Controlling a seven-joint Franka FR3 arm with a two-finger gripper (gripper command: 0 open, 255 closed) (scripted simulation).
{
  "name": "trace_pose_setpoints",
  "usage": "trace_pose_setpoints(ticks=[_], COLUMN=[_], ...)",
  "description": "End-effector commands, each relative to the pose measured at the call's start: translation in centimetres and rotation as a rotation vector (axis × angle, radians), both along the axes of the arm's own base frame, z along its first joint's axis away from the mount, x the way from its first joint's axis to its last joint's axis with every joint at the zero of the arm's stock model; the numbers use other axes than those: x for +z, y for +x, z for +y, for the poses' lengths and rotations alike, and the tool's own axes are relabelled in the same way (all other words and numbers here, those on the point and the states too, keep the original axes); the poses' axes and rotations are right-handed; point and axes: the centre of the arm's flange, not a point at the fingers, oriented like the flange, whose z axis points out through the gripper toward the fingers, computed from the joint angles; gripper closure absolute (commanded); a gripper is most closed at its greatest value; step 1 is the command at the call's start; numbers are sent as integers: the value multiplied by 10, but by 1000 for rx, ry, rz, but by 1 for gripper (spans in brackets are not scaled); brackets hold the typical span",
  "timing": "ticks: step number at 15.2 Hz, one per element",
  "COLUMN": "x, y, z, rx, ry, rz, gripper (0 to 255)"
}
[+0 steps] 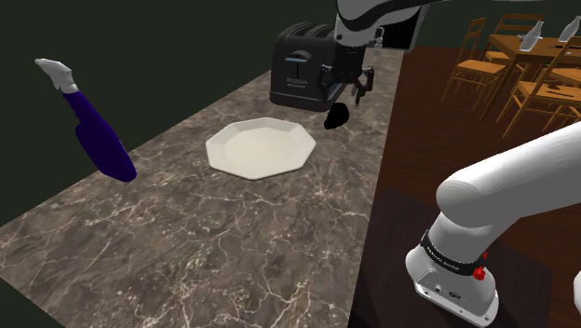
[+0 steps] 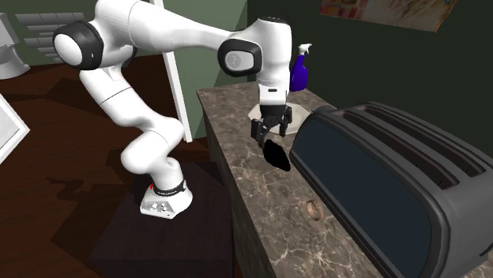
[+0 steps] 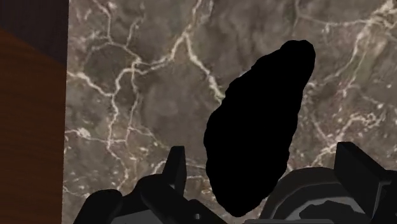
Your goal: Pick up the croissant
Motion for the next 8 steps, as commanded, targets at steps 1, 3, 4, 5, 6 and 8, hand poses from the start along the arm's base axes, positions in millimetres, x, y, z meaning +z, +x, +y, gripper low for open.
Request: trace_pose_setpoints(ticks=[1,3,4,5,6,8], x=[-9,-20,-25,-30,-35,-38], y=[3,3,3,3,3,3], z=[-4,-4,-4,-4,-4,-4], rx=[-49,-49,-49,-49,-49,-49], ry=[-1,-1,-1,-1,-1,-1], rz=[-5,-5,-5,-5,-5,-5], gripper=[0,0,0,0,0,0])
